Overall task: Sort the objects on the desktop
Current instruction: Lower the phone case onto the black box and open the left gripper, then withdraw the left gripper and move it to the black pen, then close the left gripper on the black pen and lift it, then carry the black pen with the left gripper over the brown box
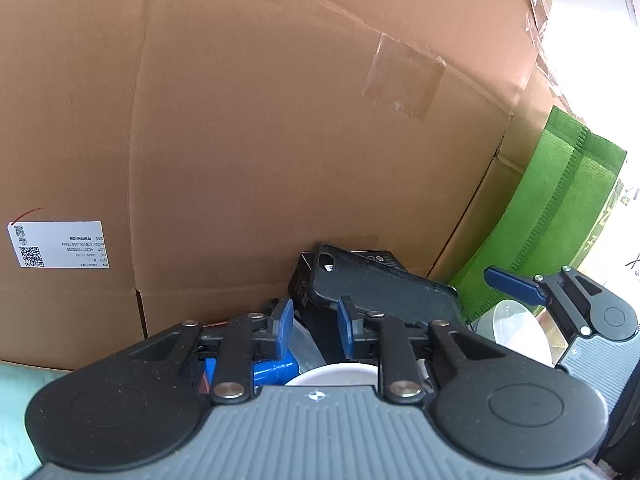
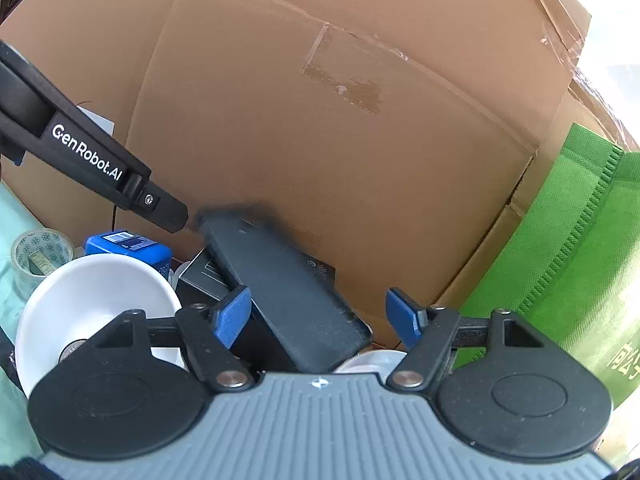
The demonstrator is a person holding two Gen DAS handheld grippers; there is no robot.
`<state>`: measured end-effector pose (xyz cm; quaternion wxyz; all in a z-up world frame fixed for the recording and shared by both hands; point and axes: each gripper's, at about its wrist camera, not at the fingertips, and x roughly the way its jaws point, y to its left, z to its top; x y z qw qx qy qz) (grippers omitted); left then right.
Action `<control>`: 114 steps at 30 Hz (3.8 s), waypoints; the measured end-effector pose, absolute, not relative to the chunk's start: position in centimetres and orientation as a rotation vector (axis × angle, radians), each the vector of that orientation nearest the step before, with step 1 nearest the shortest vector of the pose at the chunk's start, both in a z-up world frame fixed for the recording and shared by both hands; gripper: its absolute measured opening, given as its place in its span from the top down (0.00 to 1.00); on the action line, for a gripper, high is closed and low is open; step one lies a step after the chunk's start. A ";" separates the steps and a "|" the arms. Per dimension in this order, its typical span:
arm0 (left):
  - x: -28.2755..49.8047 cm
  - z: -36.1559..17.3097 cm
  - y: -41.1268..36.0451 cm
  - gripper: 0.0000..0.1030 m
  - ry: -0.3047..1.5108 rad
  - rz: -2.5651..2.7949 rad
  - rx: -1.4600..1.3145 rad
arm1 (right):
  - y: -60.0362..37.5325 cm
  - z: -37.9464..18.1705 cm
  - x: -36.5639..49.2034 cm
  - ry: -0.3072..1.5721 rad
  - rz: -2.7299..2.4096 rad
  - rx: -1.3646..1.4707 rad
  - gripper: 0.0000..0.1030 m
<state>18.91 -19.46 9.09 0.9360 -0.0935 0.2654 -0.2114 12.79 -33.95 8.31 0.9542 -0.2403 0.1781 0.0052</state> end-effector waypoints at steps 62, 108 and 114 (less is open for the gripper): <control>1.1 0.0 -2.9 0.03 0.500 -0.226 -0.158 | -17.1 -1.0 2.0 0.428 0.249 -0.059 0.02; 8.1 -6.3 1.0 0.80 0.732 -0.065 -0.217 | -8.5 -7.0 5.7 0.625 0.576 -0.236 0.90; 6.8 -3.9 -1.0 0.83 0.665 -0.123 -0.200 | -10.1 -5.8 3.8 0.573 0.526 -0.207 0.90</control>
